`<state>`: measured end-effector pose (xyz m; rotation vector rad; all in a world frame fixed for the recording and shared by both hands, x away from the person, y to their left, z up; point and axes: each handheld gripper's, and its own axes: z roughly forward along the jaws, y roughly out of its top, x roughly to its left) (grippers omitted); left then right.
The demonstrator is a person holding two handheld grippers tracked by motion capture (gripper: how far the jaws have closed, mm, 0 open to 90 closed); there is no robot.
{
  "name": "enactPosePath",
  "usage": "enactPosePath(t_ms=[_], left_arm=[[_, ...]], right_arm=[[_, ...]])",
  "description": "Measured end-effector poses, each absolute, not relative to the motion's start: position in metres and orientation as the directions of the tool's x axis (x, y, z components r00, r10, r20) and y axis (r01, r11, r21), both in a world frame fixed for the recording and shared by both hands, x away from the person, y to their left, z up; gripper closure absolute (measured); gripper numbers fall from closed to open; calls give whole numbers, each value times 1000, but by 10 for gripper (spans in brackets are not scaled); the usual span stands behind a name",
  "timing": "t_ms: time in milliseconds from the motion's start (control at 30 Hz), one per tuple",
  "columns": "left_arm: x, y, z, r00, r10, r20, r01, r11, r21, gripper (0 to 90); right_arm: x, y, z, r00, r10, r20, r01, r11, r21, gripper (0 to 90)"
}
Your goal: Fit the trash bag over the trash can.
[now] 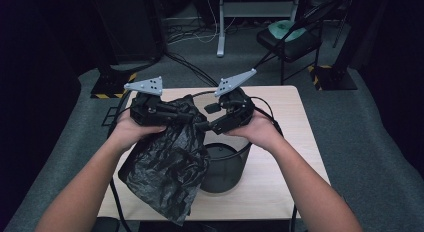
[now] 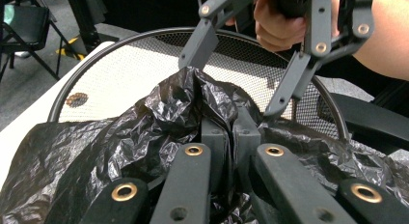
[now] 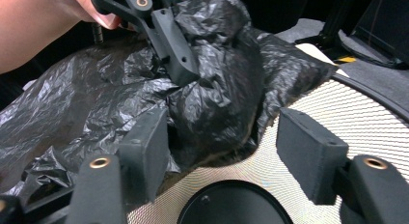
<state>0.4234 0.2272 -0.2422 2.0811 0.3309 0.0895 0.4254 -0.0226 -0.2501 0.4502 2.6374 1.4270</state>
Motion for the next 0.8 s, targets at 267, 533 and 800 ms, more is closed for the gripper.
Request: enactPosePath(t_ms=[267,533,800], left_arm=[[421,220,-239,965,254,-60,182,-490,853,869],[421,220,-239,963,261,-59,185,-488,853,819],[419,245,-228,941,335,-47,201,-443,873,618]], right_arm=[[425,-16,-253,-963,262,67,202,532,822,533],[426,-16,-255,-967,253,40,180,560,809,834],[426,-22,-255,-963,269,-5,161,589,792,869]])
